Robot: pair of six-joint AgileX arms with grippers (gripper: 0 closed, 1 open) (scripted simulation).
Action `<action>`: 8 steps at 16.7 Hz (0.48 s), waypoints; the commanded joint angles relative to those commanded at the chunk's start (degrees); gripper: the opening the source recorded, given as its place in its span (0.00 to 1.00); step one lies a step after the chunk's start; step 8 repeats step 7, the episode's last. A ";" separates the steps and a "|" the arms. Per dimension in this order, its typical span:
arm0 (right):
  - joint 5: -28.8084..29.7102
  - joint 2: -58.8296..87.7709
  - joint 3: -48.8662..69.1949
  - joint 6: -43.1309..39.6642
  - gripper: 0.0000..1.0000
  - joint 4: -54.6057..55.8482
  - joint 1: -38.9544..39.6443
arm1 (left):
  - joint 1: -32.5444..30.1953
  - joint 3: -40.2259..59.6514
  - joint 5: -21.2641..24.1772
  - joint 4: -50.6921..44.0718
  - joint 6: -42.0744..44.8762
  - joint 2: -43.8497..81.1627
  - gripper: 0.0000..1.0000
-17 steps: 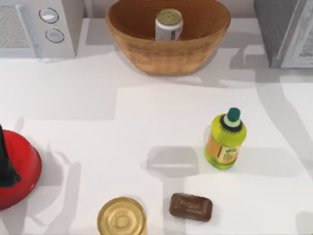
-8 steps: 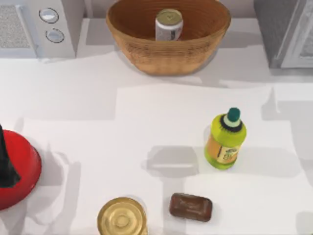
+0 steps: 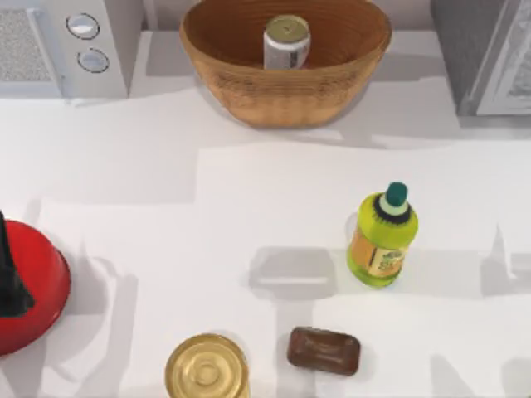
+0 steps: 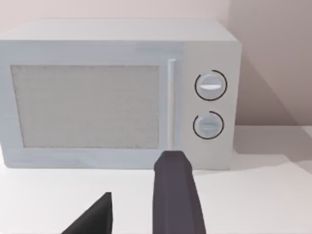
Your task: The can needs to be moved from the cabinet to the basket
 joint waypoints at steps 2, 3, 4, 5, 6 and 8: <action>-1.47 -5.17 -6.22 -0.01 1.00 1.48 -1.25 | 0.00 0.00 0.00 0.00 0.00 0.00 1.00; -2.03 -7.08 -8.44 -0.01 1.00 2.04 -1.72 | 0.00 0.00 0.00 0.00 0.00 0.00 1.00; -2.44 -8.49 -10.05 -0.01 1.00 2.45 -2.06 | 0.00 0.00 0.00 0.00 0.00 0.00 1.00; -2.70 -9.38 -11.04 -0.01 1.00 2.71 -2.28 | 0.00 0.00 0.00 0.00 0.00 0.00 1.00; -2.80 -9.72 -11.43 -0.01 1.00 2.81 -2.37 | 0.00 0.00 0.00 0.00 0.00 0.00 1.00; -2.80 -9.72 -11.43 -0.01 1.00 2.81 -2.37 | 0.00 0.00 0.00 0.00 0.00 0.00 1.00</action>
